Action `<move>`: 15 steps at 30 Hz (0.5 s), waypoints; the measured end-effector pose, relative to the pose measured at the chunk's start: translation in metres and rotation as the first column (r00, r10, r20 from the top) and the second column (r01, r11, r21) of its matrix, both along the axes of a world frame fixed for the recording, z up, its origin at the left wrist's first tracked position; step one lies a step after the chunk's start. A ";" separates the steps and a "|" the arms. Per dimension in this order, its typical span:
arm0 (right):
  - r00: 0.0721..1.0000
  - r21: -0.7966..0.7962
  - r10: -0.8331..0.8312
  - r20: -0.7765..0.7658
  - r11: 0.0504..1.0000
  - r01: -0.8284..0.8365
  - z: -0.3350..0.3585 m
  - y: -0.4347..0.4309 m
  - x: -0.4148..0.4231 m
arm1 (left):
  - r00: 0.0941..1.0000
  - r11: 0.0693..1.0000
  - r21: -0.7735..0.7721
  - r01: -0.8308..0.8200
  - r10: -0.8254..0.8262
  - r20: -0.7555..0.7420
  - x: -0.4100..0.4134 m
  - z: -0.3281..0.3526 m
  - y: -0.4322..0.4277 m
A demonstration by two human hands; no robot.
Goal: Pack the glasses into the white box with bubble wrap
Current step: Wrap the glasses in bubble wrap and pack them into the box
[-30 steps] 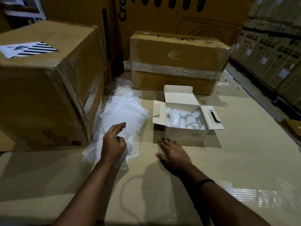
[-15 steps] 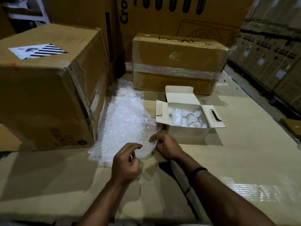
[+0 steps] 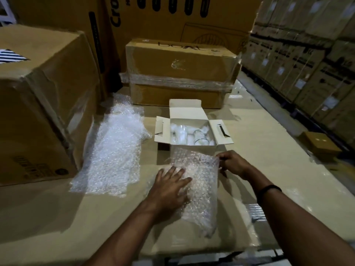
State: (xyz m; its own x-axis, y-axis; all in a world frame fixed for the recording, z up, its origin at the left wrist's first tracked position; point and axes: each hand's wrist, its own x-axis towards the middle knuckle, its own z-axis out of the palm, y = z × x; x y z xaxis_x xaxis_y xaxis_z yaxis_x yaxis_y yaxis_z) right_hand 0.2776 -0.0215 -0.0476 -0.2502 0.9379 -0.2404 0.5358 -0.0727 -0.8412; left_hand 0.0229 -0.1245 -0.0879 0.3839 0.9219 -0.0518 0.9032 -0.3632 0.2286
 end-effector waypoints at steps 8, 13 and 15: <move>0.906 0.224 -0.340 0.253 0.931 0.287 -0.015 -0.029 0.030 | 0.991 0.991 -0.002 -0.135 0.135 -0.011 0.059 -0.001 -0.006; 0.809 0.168 -0.120 0.575 0.985 0.026 -0.035 -0.045 0.037 | 0.958 0.958 -0.017 -0.286 0.285 -0.027 0.063 -0.004 0.006; 0.852 0.228 -0.189 0.489 0.970 0.084 -0.034 -0.045 0.039 | 0.943 0.944 -0.048 -0.328 0.324 -0.070 0.059 -0.004 0.009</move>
